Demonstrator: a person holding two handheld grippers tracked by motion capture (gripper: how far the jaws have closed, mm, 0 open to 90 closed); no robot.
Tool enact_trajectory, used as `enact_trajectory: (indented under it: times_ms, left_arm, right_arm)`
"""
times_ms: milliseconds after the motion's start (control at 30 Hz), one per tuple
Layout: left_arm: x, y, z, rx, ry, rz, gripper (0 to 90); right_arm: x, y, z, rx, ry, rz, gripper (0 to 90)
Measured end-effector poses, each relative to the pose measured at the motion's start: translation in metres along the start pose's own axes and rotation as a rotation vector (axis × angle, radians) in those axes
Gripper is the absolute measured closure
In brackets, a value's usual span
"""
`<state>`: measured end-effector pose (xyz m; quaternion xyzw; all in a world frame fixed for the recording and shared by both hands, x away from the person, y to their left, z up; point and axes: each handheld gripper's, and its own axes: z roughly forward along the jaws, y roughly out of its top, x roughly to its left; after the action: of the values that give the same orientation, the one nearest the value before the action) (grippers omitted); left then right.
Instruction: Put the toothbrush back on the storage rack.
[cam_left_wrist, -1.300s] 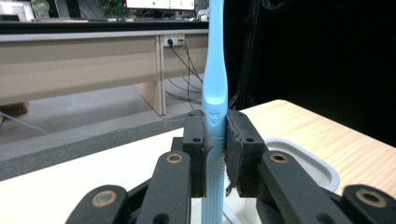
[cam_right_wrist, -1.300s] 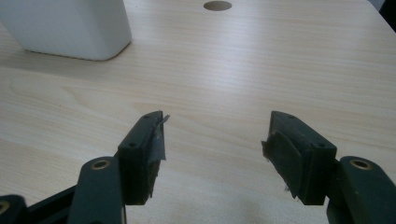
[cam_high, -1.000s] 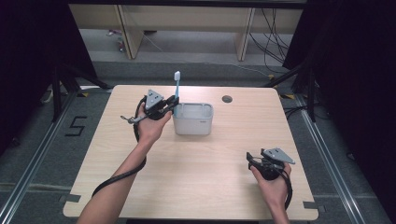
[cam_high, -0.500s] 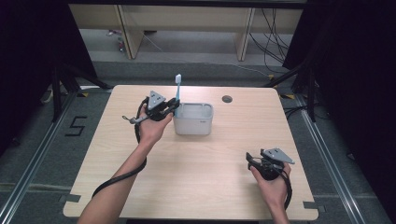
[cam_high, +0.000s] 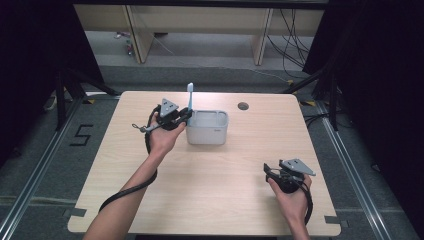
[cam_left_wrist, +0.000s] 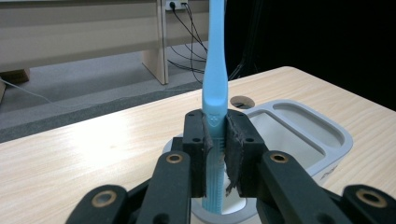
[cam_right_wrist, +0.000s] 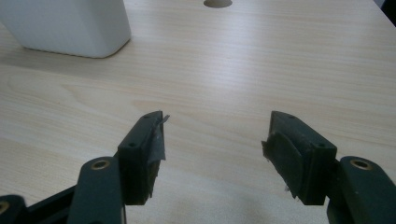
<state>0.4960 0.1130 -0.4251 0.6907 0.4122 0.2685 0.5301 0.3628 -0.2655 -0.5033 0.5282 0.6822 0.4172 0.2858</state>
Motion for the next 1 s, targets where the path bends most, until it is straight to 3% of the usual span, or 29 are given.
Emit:
enact_trajectory:
  times_ms: [667,733,933,967,1000]
  left_arm:
    - [0.0004,-0.0031,0.0045,0.087,0.002,-0.020,78.4]
    - [0.0003,-0.0039,0.0054,0.101,0.004,-0.021,78.3]
    - [0.0004,-0.0049,0.0065,0.123,0.005,-0.024,78.3]
    - [0.0004,-0.0051,0.0071,0.130,0.007,-0.027,78.3]
    - [0.0004,-0.0051,0.0071,0.130,0.007,-0.027,78.3]
  right_arm:
    - [-0.0001,0.0001,-0.0012,0.016,-0.007,0.007,37.6]
    - [0.0024,-0.0002,-0.0024,0.024,-0.014,0.038,37.6]
    - [0.0027,0.0000,-0.0028,0.026,-0.014,0.040,37.6]
    - [0.0003,0.0002,-0.0022,0.015,-0.021,0.005,37.6]
    - [0.0003,0.0002,-0.0022,0.015,-0.021,0.005,37.6]
